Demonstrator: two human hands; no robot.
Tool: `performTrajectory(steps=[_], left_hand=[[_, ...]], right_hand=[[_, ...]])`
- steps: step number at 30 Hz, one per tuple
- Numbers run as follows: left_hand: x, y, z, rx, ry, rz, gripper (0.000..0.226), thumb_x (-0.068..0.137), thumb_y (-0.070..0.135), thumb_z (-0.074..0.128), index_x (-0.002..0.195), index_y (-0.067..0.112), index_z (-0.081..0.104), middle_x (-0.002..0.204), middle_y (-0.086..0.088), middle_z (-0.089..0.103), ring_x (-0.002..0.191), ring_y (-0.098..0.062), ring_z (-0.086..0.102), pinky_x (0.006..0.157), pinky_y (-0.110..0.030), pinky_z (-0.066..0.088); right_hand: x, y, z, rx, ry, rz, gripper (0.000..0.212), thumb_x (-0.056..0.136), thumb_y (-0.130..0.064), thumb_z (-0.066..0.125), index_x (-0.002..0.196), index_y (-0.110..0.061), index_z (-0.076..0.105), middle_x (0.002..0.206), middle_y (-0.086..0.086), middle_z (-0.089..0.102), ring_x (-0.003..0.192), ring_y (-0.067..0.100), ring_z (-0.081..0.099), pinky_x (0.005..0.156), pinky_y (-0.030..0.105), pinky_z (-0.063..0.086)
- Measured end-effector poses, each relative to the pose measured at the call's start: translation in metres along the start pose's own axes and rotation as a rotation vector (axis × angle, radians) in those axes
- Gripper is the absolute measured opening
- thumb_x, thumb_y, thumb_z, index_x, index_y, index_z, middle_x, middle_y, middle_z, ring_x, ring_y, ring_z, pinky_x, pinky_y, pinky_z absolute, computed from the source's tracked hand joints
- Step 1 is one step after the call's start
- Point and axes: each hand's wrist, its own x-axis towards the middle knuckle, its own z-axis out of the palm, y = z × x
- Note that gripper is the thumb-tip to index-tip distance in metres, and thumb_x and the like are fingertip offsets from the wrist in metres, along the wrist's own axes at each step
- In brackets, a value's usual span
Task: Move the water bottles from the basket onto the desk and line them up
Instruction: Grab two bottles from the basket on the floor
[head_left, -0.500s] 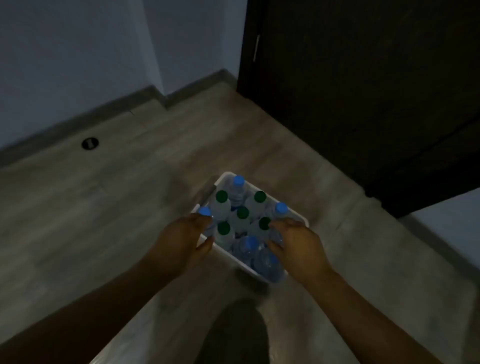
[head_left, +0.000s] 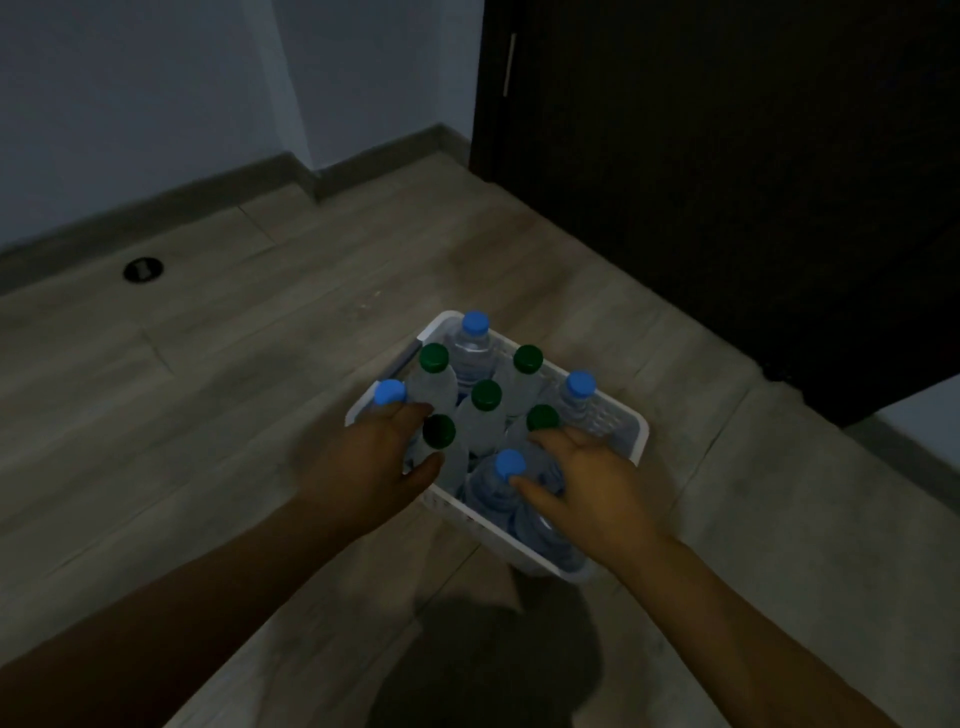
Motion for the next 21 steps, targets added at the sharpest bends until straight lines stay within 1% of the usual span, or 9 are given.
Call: performTrajectory(steps=[2,5,7,9,11,14,17,19,21], left_hand=[[0.003,-0.002,0.007,-0.036,0.013,-0.019,0.051,0.084,0.034,0.066,0.131,0.020,0.050,0.119,0.000,0.062,0.098,-0.011,0.061,0.078,-0.020,0.047],[0.006,-0.007,0.018,-0.058,0.038,-0.036,0.039,0.084,0.035,0.064,0.120,0.025,0.054,0.109,0.004,0.064,0.091,-0.009,0.062,0.074,-0.021,0.051],[0.006,-0.009,0.025,-0.084,0.054,-0.055,0.033,0.083,0.036,0.063,0.114,0.027,0.055,0.106,0.004,0.064,0.090,-0.009,0.062,0.075,-0.027,0.056],[0.006,-0.011,0.030,-0.107,0.079,-0.082,0.032,0.083,0.037,0.063,0.113,0.026,0.056,0.106,0.005,0.063,0.091,-0.007,0.060,0.077,-0.030,0.057],[0.006,-0.011,0.033,-0.122,0.093,-0.093,0.032,0.082,0.039,0.063,0.111,0.028,0.057,0.104,0.007,0.062,0.088,-0.005,0.058,0.076,-0.028,0.055],[0.008,-0.011,0.034,-0.133,0.118,-0.077,0.025,0.081,0.032,0.068,0.104,0.026,0.059,0.096,0.009,0.062,0.081,-0.003,0.056,0.070,-0.021,0.050],[0.010,-0.008,0.031,-0.118,0.120,-0.076,0.024,0.080,0.029,0.071,0.101,0.024,0.061,0.092,0.008,0.063,0.080,-0.005,0.058,0.069,-0.023,0.052],[0.011,-0.007,0.029,-0.128,0.112,-0.088,0.025,0.080,0.029,0.071,0.103,0.023,0.061,0.095,0.006,0.064,0.081,-0.005,0.057,0.072,-0.025,0.053],[0.009,-0.007,0.029,-0.122,0.098,-0.086,0.027,0.081,0.029,0.070,0.105,0.024,0.061,0.100,0.006,0.065,0.084,-0.003,0.057,0.074,-0.023,0.052]], right_hand=[[0.001,0.000,0.006,0.013,0.002,-0.005,0.051,0.088,-0.046,0.061,0.129,-0.016,0.055,0.122,0.006,0.061,0.107,0.019,0.058,0.086,0.027,0.048],[0.004,-0.003,0.016,0.014,0.018,-0.015,0.049,0.086,-0.044,0.064,0.125,-0.016,0.056,0.119,0.006,0.062,0.104,0.020,0.058,0.083,0.029,0.048],[0.005,-0.003,0.022,0.018,0.024,-0.020,0.047,0.085,-0.044,0.065,0.124,-0.018,0.057,0.117,0.005,0.062,0.102,0.020,0.059,0.082,0.031,0.049],[0.005,-0.002,0.027,0.033,0.012,-0.012,0.047,0.084,-0.044,0.065,0.123,-0.019,0.057,0.117,0.004,0.062,0.103,0.020,0.058,0.084,0.031,0.049],[0.005,-0.001,0.029,0.042,0.005,0.002,0.044,0.084,-0.044,0.065,0.121,-0.019,0.058,0.116,0.003,0.062,0.103,0.019,0.058,0.084,0.030,0.049],[0.005,0.000,0.032,0.082,0.033,-0.002,0.040,0.083,-0.042,0.067,0.115,-0.020,0.061,0.114,0.001,0.062,0.100,0.017,0.058,0.083,0.031,0.049],[0.005,0.002,0.032,0.107,0.054,0.001,0.038,0.082,-0.041,0.068,0.113,-0.020,0.063,0.111,0.000,0.062,0.097,0.016,0.058,0.080,0.032,0.050],[0.006,0.002,0.031,0.135,0.049,0.008,0.036,0.082,-0.039,0.070,0.112,-0.020,0.064,0.110,-0.001,0.062,0.096,0.015,0.058,0.081,0.031,0.050],[0.006,0.002,0.031,0.176,0.064,0.018,0.033,0.080,-0.036,0.072,0.109,-0.020,0.065,0.107,-0.003,0.061,0.095,0.013,0.057,0.079,0.027,0.048]])
